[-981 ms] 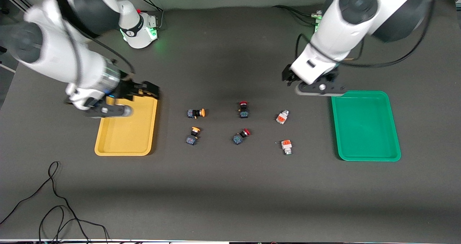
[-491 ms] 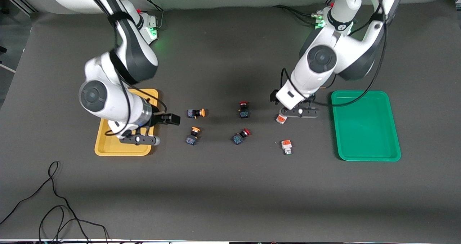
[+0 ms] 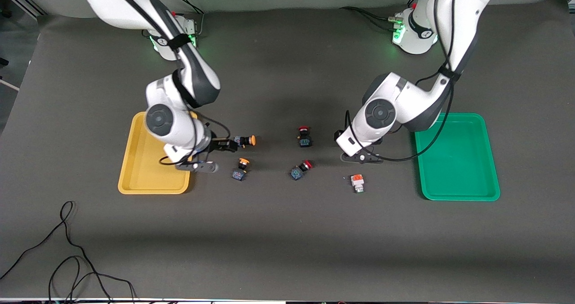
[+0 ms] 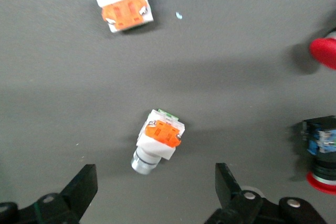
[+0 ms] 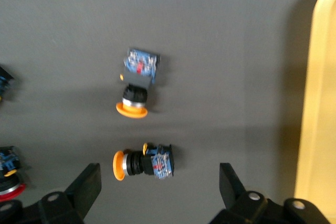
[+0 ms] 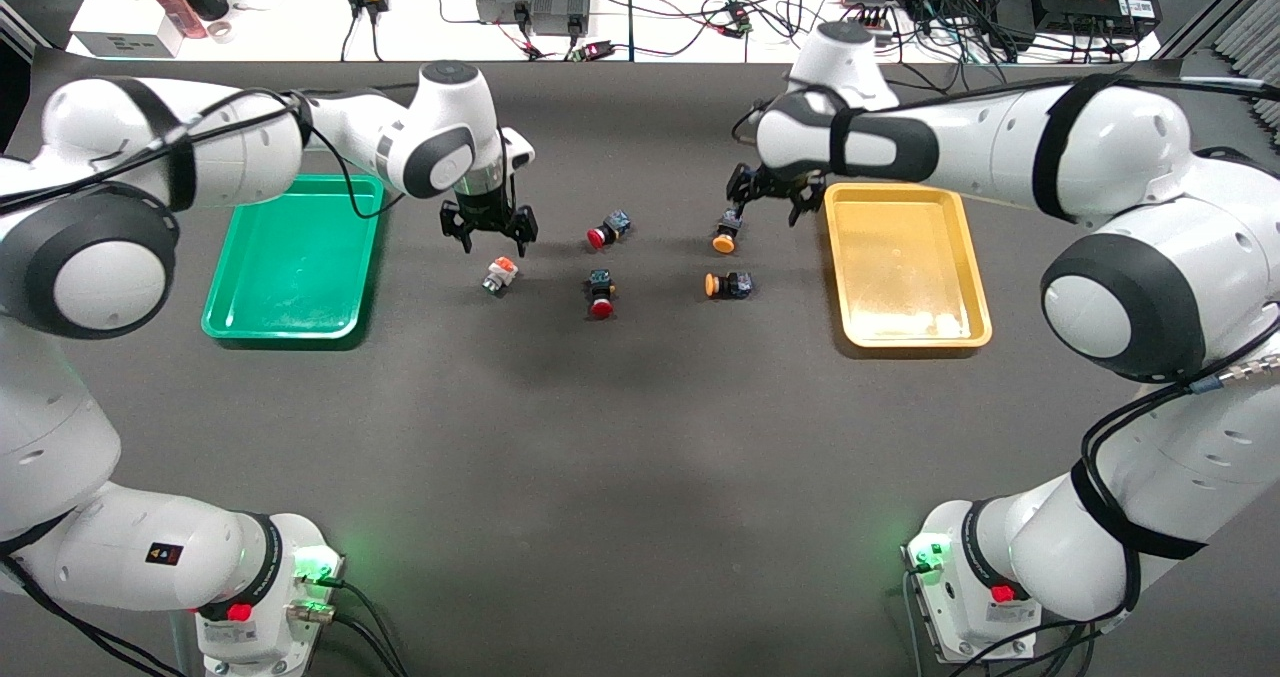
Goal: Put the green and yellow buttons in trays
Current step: 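Grasp yellow button with the right gripper while the left gripper grasps green button, then carry the held buttons toward their matching trays with both grippers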
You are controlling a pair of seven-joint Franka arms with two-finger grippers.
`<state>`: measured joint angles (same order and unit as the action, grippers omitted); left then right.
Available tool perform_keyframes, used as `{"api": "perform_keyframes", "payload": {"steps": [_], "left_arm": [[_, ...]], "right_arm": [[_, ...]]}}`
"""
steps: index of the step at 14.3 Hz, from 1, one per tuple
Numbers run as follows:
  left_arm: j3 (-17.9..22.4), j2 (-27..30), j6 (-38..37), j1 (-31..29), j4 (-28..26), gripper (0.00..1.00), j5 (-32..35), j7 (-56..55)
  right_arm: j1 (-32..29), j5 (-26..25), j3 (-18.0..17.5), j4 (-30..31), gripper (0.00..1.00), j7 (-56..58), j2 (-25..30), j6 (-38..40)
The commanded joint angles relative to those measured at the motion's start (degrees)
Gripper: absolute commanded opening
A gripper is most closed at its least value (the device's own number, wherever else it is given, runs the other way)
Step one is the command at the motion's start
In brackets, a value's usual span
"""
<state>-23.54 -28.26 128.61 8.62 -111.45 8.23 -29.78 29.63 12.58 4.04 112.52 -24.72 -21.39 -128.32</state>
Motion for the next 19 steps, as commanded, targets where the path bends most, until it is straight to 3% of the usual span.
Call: {"api": "perform_keyframes", "payload": {"steps": [1, 6, 9, 14, 15, 17, 18, 19], "left_arm": [[0.3, -1.7, 2.6, 1.0, -0.9, 1.0, 2.7, 0.2], [0.3, -3.6, 5.0, 1.4, -1.2, 1.0, 3.1, 6.9], [0.4, -3.8, 6.3, 1.3, -1.3, 0.99, 3.2, 8.2], [0.9, -5.8, 9.3, 1.2, -1.5, 0.97, 3.2, 8.0], [0.9, -5.8, 9.4, 1.1, -2.0, 0.86, 3.2, 8.0], [0.9, -5.4, 9.0, 1.0, -2.5, 0.5, 3.2, 7.8], [0.9, -5.2, 8.8, 0.9, -2.5, 0.38, 3.2, 7.6], [0.9, -5.2, 8.6, 0.8, -2.5, 0.28, 3.2, 7.5]], "right_arm": [[2.1, 1.4, 0.4, 3.1, 1.0, -3.6, 0.4, -2.9], [2.1, 2.7, 0.5, 4.5, 1.0, -22.9, -2.6, -4.0], [2.4, 6.3, 0.7, 5.5, 1.0, -30.8, -4.3, -6.1], [5.7, 7.3, 0.6, 6.9, 1.0, -35.9, -5.6, -9.1], [6.7, 8.8, 0.7, 7.0, 1.0, -35.9, -5.7, -9.8], [7.3, 9.2, 0.7, 6.8, 0.96, -35.9, -6.9, -11.7], [7.3, 9.2, 0.6, 6.8, 0.81, -35.8, -8.0, -13.5], [7.4, 9.2, 0.6, 6.7, 0.51, -35.5, -9.0, -14.8]]}}
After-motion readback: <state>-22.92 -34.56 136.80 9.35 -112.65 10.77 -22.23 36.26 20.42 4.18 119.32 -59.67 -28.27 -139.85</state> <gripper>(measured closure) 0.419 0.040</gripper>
